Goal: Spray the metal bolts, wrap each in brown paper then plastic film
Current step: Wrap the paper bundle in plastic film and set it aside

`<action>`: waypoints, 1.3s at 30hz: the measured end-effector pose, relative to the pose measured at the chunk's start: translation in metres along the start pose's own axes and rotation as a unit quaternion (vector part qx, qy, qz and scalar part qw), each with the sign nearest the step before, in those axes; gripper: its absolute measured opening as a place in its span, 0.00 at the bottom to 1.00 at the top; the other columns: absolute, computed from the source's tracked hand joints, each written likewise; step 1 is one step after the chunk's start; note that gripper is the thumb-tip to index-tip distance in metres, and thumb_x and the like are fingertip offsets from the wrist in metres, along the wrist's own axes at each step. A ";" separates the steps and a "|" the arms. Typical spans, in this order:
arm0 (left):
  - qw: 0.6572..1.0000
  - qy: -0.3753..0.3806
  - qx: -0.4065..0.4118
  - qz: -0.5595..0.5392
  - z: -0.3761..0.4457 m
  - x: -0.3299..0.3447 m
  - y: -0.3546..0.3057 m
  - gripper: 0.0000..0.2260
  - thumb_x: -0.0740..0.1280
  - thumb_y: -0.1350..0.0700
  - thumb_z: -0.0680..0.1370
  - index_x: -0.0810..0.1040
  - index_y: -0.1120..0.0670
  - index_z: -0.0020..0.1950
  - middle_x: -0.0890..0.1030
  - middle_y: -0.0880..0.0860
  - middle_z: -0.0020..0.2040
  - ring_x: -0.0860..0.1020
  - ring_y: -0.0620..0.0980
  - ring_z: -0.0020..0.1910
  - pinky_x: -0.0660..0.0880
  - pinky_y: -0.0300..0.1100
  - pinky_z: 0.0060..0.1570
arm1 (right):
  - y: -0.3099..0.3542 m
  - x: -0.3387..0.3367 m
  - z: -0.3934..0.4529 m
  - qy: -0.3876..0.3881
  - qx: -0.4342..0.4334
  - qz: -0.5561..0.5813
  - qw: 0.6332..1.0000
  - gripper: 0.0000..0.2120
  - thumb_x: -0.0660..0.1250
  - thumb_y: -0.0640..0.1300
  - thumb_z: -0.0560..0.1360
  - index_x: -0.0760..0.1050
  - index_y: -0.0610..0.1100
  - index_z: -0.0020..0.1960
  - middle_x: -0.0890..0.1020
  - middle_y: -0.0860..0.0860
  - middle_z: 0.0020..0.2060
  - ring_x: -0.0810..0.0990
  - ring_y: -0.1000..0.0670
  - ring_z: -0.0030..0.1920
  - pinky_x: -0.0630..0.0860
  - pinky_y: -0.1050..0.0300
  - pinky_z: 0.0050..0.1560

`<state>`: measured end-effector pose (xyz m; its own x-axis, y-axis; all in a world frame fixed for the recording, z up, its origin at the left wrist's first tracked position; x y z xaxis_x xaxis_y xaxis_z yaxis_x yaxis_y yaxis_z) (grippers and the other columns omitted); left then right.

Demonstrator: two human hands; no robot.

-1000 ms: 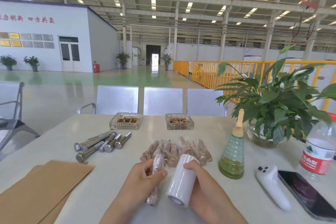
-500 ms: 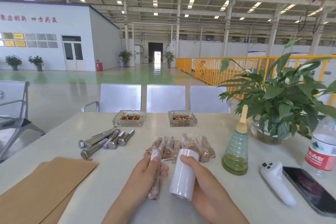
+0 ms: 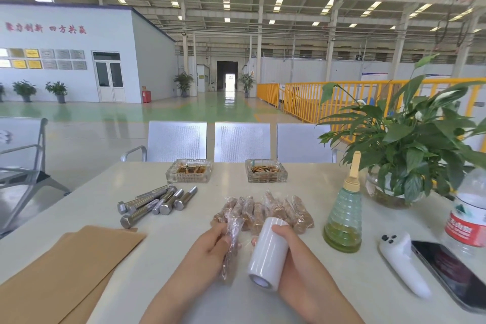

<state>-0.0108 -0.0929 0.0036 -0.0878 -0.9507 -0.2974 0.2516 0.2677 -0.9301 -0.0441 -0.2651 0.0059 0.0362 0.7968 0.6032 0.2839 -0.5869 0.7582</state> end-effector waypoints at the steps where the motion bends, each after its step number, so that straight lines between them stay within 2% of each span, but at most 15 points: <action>1: 0.999 0.023 0.012 -0.025 -0.002 -0.003 -0.003 0.07 0.63 0.61 0.84 0.81 0.55 0.52 0.80 0.58 0.42 0.76 0.49 0.43 0.71 0.44 0.47 | 0.002 -0.001 0.000 0.005 0.000 0.002 1.000 0.21 0.70 0.47 0.77 0.76 0.35 0.65 0.82 0.38 0.45 0.85 0.41 0.38 0.82 0.48 0.35; 3: 0.996 0.044 0.011 -0.078 -0.004 -0.007 -0.005 0.02 0.70 0.61 0.80 0.83 0.55 0.50 0.76 0.57 0.38 0.73 0.49 0.40 0.69 0.41 0.44 | 0.002 -0.003 0.001 0.009 0.003 -0.008 1.000 0.23 0.72 0.48 0.75 0.77 0.37 0.65 0.83 0.38 0.46 0.86 0.41 0.41 0.83 0.47 0.38; 7: 0.994 0.032 -0.008 -0.106 -0.009 -0.004 -0.006 0.13 0.76 0.52 0.72 0.74 0.56 0.38 0.64 0.55 0.36 0.62 0.51 0.37 0.59 0.41 0.35 | 0.000 0.004 -0.001 0.004 0.007 -0.050 0.999 0.24 0.73 0.50 0.74 0.79 0.39 0.65 0.85 0.36 0.56 0.85 0.37 0.55 0.83 0.44 0.50; 9: 0.996 0.012 -0.007 -0.092 -0.010 -0.001 -0.004 0.20 0.74 0.48 0.72 0.70 0.62 0.41 0.66 0.55 0.38 0.64 0.52 0.39 0.62 0.45 0.39 | 0.000 0.003 -0.001 0.000 0.007 -0.064 0.998 0.24 0.71 0.51 0.75 0.78 0.38 0.66 0.85 0.36 0.55 0.85 0.37 0.56 0.82 0.44 0.54; 11: 0.998 0.004 0.008 -0.058 -0.009 0.000 -0.005 0.24 0.72 0.44 0.72 0.71 0.64 0.49 0.72 0.57 0.39 0.71 0.53 0.40 0.69 0.51 0.44 | 0.002 0.002 0.000 -0.002 -0.001 -0.073 0.997 0.24 0.69 0.52 0.76 0.78 0.38 0.65 0.85 0.38 0.49 0.85 0.40 0.48 0.82 0.47 0.49; 15: 0.995 -0.025 0.065 0.071 -0.008 0.010 -0.015 0.05 0.69 0.50 0.79 0.77 0.44 0.53 0.84 0.50 0.43 0.82 0.49 0.41 0.79 0.48 0.48 | 0.005 0.007 0.000 0.014 -0.004 -0.053 0.998 0.21 0.61 0.52 0.82 0.78 0.37 0.65 0.86 0.37 0.53 0.87 0.41 0.49 0.82 0.49 0.45; 18: 0.997 -0.030 0.072 0.024 -0.003 0.017 -0.014 0.08 0.66 0.54 0.83 0.77 0.45 0.61 0.85 0.46 0.51 0.83 0.46 0.52 0.78 0.47 0.56 | 0.007 0.013 -0.002 0.019 -0.016 -0.021 0.999 0.20 0.61 0.50 0.83 0.77 0.36 0.66 0.84 0.35 0.57 0.85 0.39 0.56 0.81 0.44 0.53; 20: 0.999 -0.002 0.019 -0.041 -0.002 0.021 -0.012 0.09 0.63 0.55 0.85 0.79 0.44 0.61 0.86 0.45 0.46 0.84 0.42 0.44 0.79 0.38 0.45 | 0.007 0.012 -0.002 0.019 -0.018 -0.016 1.000 0.20 0.61 0.49 0.84 0.75 0.36 0.67 0.84 0.34 0.57 0.84 0.37 0.59 0.79 0.41 0.58; 22: 0.987 0.067 -0.004 -0.149 -0.013 0.026 -0.001 0.11 0.60 0.59 0.84 0.82 0.56 0.54 0.83 0.53 0.33 0.81 0.46 0.28 0.75 0.37 0.28 | 0.008 0.008 -0.001 0.020 -0.017 -0.016 1.000 0.20 0.59 0.49 0.84 0.75 0.35 0.67 0.84 0.34 0.57 0.83 0.36 0.60 0.79 0.40 0.59; 23: 0.974 0.072 -0.031 -0.214 -0.015 0.027 0.000 0.13 0.59 0.60 0.83 0.84 0.59 0.52 0.83 0.57 0.33 0.81 0.49 0.28 0.76 0.38 0.27 | 0.008 0.006 0.000 0.019 -0.017 -0.017 1.000 0.20 0.59 0.49 0.84 0.75 0.35 0.67 0.84 0.34 0.57 0.84 0.36 0.59 0.79 0.41 0.57; 26: 0.956 0.043 -0.098 -0.275 -0.006 0.024 -0.002 0.10 0.63 0.61 0.82 0.85 0.58 0.56 0.84 0.66 0.45 0.83 0.56 0.41 0.79 0.45 0.42 | 0.011 0.000 0.001 0.025 -0.025 -0.022 0.999 0.22 0.61 0.51 0.82 0.76 0.35 0.66 0.86 0.36 0.49 0.87 0.39 0.48 0.81 0.42 0.51; 28: 0.965 0.059 -0.063 -0.249 -0.007 0.022 -0.004 0.08 0.71 0.56 0.80 0.83 0.56 0.57 0.82 0.70 0.52 0.82 0.60 0.47 0.75 0.52 0.51 | 0.012 -0.003 0.002 0.022 -0.032 -0.044 0.998 0.23 0.66 0.53 0.78 0.77 0.36 0.64 0.85 0.35 0.46 0.87 0.39 0.45 0.82 0.42 0.48; 34: 0.975 -0.011 -0.039 -0.218 -0.001 0.019 -0.003 0.21 0.79 0.54 0.69 0.77 0.58 0.58 0.76 0.67 0.41 0.70 0.59 0.37 0.65 0.45 0.36 | 0.009 -0.007 0.005 0.037 -0.044 -0.093 0.994 0.25 0.75 0.46 0.69 0.80 0.35 0.62 0.85 0.34 0.52 0.86 0.38 0.51 0.83 0.45 0.49; 36: 0.974 -0.035 -0.036 -0.221 0.000 0.017 -0.006 0.19 0.79 0.56 0.72 0.78 0.58 0.58 0.81 0.63 0.43 0.74 0.60 0.36 0.70 0.44 0.33 | 0.004 -0.004 0.005 0.037 -0.029 -0.094 0.995 0.26 0.75 0.48 0.67 0.81 0.37 0.62 0.85 0.35 0.54 0.86 0.38 0.51 0.83 0.46 0.50; 39: 0.973 -0.017 -0.044 -0.224 0.004 0.019 -0.009 0.12 0.70 0.64 0.79 0.80 0.56 0.62 0.85 0.64 0.53 0.83 0.66 0.52 0.80 0.56 0.55 | 0.000 -0.002 0.009 0.024 -0.013 -0.063 0.998 0.23 0.73 0.46 0.72 0.78 0.36 0.64 0.83 0.33 0.57 0.83 0.37 0.54 0.81 0.45 0.54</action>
<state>-0.0109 -0.1139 0.0068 -0.1379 -0.9792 0.1486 0.1113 -0.1645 -0.9801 -0.0358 -0.2658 0.0025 -0.0442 0.8567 0.5140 0.2591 -0.4870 0.8341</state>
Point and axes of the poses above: each hand's wrist, its own z-axis towards the middle knuckle, its own x-axis out of the palm, y = z × x, the point moved 5 cm from there along z, towards the middle knuckle
